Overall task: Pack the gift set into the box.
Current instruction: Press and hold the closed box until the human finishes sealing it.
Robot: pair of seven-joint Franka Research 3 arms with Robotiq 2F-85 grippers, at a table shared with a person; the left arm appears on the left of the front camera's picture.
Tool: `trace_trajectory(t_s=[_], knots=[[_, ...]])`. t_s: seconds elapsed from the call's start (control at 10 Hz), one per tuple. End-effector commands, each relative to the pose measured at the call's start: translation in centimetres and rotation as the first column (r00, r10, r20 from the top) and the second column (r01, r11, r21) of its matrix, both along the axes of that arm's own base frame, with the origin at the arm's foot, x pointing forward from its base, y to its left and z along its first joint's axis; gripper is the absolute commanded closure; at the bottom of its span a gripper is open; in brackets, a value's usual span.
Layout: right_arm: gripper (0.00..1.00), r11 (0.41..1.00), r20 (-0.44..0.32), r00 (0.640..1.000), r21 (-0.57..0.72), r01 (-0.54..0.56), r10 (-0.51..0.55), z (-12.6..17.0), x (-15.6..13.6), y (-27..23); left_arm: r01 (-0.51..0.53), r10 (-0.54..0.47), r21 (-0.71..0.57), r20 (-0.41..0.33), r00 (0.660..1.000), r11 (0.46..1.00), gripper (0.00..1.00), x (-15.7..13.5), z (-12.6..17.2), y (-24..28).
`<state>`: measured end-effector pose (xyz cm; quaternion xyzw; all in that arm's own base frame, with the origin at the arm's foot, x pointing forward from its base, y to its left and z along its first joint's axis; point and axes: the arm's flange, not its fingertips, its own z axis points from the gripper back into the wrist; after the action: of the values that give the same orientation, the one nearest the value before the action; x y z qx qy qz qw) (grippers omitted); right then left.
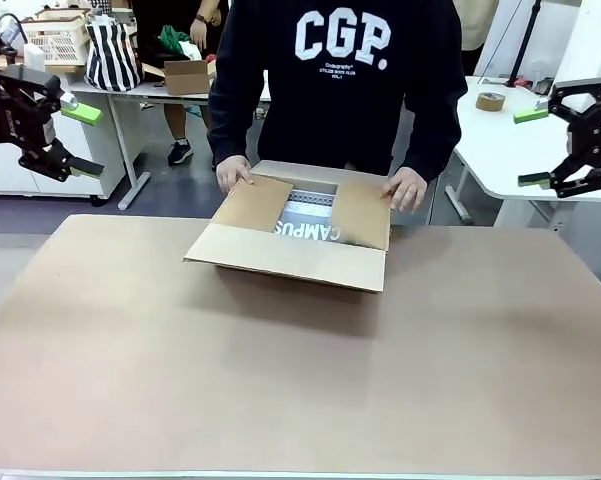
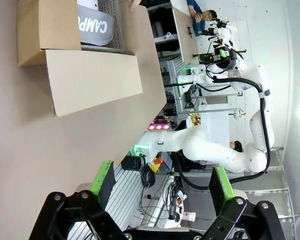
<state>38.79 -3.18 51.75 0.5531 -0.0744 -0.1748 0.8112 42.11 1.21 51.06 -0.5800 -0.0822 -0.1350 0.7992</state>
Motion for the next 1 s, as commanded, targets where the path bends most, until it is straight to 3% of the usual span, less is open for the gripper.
trace_trajectory(t_s=[0.0, 0.9], knots=[[0.0, 1.0, 0.024, 1.0, 0.017, -0.006, 0.006, -0.09, 0.12, 0.05, 0.001, -0.001, 0.003, -0.01, 1.0, 1.0, 0.0, -0.24, 0.28, 0.14], [0.0, 1.0, 0.024, 1.0, 0.017, -0.006, 0.006, -0.09, 0.12, 0.05, 0.001, -0.001, 0.003, -0.01, 1.0, 1.0, 0.0, -0.24, 0.28, 0.14]])
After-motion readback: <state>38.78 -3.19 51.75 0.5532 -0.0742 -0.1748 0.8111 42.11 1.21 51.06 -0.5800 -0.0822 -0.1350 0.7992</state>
